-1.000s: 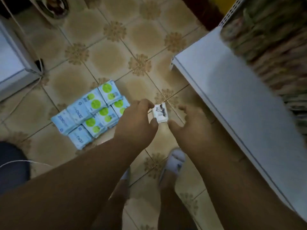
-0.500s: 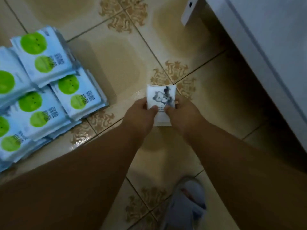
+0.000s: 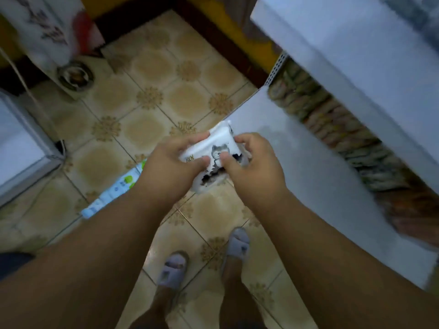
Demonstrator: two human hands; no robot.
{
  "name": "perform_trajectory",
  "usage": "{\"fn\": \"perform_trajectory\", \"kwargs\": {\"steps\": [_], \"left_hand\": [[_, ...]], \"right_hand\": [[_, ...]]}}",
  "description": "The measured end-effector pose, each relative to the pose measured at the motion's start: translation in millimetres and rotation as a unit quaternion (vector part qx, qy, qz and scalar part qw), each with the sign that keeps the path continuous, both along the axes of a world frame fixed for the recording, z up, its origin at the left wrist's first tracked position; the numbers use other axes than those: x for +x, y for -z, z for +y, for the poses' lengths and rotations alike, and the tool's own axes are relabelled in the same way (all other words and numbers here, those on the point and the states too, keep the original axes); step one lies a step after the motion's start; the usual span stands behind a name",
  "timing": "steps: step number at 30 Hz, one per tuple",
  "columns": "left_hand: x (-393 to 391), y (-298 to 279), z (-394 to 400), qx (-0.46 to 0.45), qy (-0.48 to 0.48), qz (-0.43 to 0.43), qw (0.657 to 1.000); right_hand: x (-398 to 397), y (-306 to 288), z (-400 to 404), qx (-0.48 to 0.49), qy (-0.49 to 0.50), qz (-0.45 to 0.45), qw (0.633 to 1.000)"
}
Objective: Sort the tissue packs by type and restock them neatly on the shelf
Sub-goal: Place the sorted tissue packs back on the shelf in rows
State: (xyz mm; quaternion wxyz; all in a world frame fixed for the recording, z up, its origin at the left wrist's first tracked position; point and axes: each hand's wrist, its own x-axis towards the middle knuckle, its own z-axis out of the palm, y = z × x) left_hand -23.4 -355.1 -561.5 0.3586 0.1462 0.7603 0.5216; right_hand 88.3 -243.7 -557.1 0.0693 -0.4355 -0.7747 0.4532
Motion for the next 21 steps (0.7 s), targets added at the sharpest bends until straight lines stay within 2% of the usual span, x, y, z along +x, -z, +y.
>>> {"fn": "perform_trajectory", "kwargs": {"steps": [2, 4, 6, 10, 15, 21], "left_hand": [[11.5, -87.4, 1.0, 0.039, 0.013, 0.035, 0.999], [29.1, -164.6, 8.2, 0.118, -0.012, 0.041, 0.992], [52.4, -231.1, 17.1, 0.199, -0.009, 0.042, 0.979], [115.7, -340.4, 33.9, 0.307, 0.066, 0.057, 0.948], [203.0, -417.6, 44.9, 0.360, 0.133, 0.120, 0.916], [331.6, -460.6, 93.6, 0.398, 0.161, 0.101, 0.897]], "right_hand": [[17.9, -85.6, -9.7, 0.020, 0.030, 0.039, 0.999], [41.7, -160.8, -17.3, 0.071, 0.087, 0.086, 0.990], [68.2, -226.9, -21.7, 0.127, 0.146, 0.129, 0.972], [134.8, -335.5, -28.1, 0.221, 0.234, 0.208, 0.924], [223.9, -404.7, -31.9, 0.286, 0.281, 0.264, 0.877], [358.3, -442.9, 4.1, 0.355, 0.332, 0.269, 0.832]]}}
